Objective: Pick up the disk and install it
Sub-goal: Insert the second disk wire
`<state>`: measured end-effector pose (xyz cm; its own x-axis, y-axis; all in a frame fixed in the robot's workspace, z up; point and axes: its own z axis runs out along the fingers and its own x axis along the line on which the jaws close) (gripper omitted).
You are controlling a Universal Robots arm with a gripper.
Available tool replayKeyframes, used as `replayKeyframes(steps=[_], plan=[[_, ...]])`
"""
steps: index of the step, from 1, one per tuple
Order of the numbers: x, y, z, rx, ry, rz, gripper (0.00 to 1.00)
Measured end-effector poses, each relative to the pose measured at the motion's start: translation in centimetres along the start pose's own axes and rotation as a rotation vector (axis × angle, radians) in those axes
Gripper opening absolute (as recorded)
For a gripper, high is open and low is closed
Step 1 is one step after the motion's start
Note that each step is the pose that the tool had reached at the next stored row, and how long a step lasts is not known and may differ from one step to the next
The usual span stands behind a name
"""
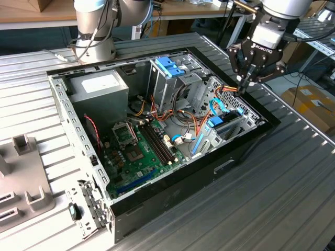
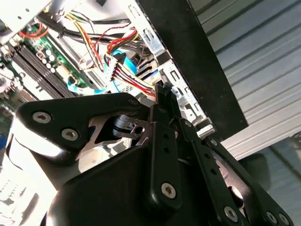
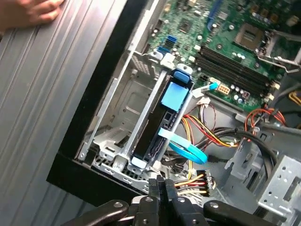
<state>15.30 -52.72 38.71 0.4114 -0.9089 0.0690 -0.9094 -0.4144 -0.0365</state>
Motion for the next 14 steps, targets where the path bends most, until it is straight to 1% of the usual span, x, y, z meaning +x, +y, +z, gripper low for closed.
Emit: replayKeyframes(steps=[2,3,6,14], plan=[[0.00,0.00,0.05,-0.0032,0.0017,0.046,0.16],[-0.01,0.00,0.08,-0.0055,0.0029,0.079,0.16],[0.00,0.01,0.11,-0.0091,0.0051,0.132,0.16],[-0.01,0.00,0.13,-0.0091,0.0048,0.132,0.16]])
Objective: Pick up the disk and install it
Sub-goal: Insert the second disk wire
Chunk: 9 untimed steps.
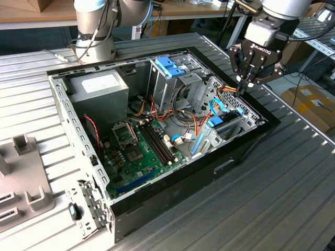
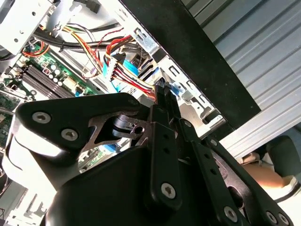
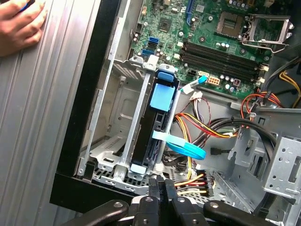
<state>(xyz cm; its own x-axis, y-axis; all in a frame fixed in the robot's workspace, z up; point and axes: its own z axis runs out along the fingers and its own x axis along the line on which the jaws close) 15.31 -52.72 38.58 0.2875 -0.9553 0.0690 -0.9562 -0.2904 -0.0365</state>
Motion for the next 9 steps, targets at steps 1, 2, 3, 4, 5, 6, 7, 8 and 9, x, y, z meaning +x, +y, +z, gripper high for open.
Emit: replayKeyframes(steps=[1,2,3,4,5,6,7,8,9], plan=[[0.00,0.00,0.00,0.0000,0.0000,0.000,0.16],[0.00,0.00,0.00,0.0000,0.0000,0.000,0.16],[0.00,0.00,0.00,0.0000,0.0001,0.000,0.16],[0.00,0.00,0.00,0.0000,0.0000,0.000,0.16],[0.00,0.00,0.00,0.0000,0.0001,0.000,0.16],[0.00,0.00,0.00,0.0000,0.0000,0.000,0.16],[0.00,0.00,0.00,0.0000,0.0000,0.000,0.16],[-0.01,0.02,0.02,-0.0002,0.0000,0.003,0.16],[-0.01,0.02,0.03,-0.0012,0.0005,0.017,0.16]])
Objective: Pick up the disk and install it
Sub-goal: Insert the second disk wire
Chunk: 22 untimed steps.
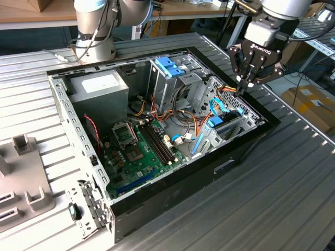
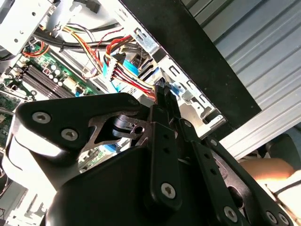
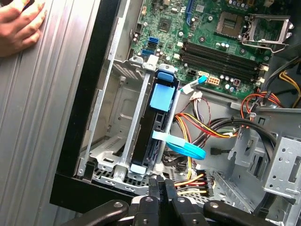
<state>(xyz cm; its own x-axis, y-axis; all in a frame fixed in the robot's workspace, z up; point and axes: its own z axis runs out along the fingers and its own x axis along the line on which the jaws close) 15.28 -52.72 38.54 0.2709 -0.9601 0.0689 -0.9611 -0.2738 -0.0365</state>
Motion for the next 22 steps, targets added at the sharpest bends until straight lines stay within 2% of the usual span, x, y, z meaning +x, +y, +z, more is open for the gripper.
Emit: replayKeyframes(steps=[5,6,12,15,18,20,22], plan=[[0.00,0.01,0.06,-0.0051,0.0030,0.074,0.16],[0.00,0.01,0.09,-0.0072,0.0040,0.105,0.16],[-0.02,0.01,0.24,-0.0154,0.0083,0.222,0.16],[-0.03,0.04,0.34,-0.0211,0.0112,0.305,0.16],[-0.15,0.46,0.32,-0.0218,0.0117,0.314,0.16],[-0.30,0.97,0.36,-0.0218,0.0116,0.315,0.16],[-0.39,1.28,0.58,-0.0220,0.0116,0.318,0.16]])
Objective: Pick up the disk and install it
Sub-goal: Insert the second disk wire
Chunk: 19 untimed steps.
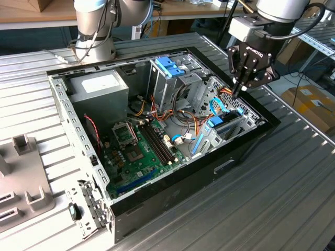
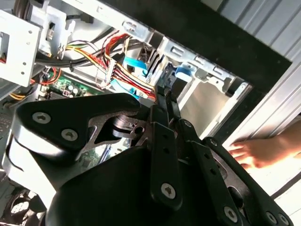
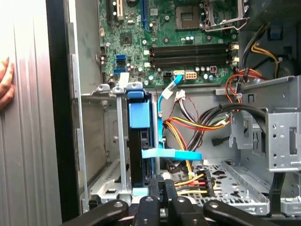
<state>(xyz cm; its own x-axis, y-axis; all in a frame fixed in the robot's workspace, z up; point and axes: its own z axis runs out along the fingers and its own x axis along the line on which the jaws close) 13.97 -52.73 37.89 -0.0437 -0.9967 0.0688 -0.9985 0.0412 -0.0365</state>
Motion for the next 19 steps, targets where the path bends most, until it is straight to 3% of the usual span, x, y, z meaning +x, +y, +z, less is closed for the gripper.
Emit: replayKeyframes(steps=[6,12,15,19], plan=[[-0.06,0.42,0.97,-0.0006,0.0007,0.009,0.16],[-0.05,0.43,0.99,-0.0006,0.0006,0.010,0.16],[-0.04,0.88,1.07,-0.0005,0.0004,0.010,0.16],[-0.08,0.99,1.75,-0.0004,0.0005,0.010,0.16]])
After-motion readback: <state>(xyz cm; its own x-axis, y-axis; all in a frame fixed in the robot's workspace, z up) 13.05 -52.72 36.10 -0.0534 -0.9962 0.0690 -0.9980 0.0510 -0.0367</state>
